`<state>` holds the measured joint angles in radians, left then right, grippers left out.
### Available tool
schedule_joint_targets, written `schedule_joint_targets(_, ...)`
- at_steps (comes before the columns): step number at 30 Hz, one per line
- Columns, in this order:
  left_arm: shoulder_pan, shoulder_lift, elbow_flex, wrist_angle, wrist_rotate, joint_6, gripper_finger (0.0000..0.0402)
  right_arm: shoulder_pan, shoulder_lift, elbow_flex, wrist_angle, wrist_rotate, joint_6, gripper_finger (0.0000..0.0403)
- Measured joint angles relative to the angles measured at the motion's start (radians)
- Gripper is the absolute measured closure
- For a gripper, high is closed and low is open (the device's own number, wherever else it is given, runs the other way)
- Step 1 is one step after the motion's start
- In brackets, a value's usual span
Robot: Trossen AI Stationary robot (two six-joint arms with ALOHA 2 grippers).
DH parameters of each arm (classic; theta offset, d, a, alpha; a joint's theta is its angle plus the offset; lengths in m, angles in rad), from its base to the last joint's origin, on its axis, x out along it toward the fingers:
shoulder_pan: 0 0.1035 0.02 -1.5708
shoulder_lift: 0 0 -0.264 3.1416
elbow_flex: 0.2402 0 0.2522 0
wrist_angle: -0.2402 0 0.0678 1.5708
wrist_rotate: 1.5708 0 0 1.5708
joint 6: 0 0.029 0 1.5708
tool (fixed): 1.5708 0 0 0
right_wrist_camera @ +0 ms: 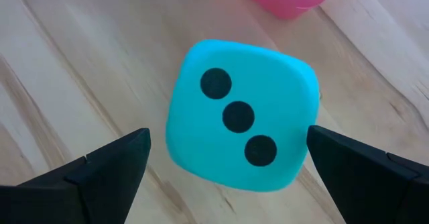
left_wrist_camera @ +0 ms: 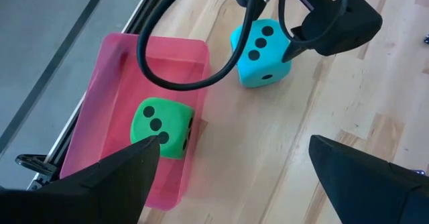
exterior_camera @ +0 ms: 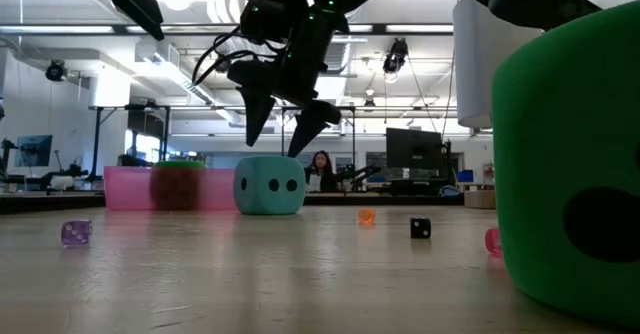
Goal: Pick & Place Dice
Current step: Put the big blue dice into the red bin
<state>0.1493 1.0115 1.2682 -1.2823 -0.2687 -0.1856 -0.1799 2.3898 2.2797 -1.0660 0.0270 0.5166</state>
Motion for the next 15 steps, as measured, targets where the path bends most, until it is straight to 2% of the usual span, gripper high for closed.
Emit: schedule_joint_targets(15,0.000,0.000,0.000,0.000,0.000,0.003,0.0016,-0.004,0.000,0.001,-0.007,0.018,-0.003,0.0003)
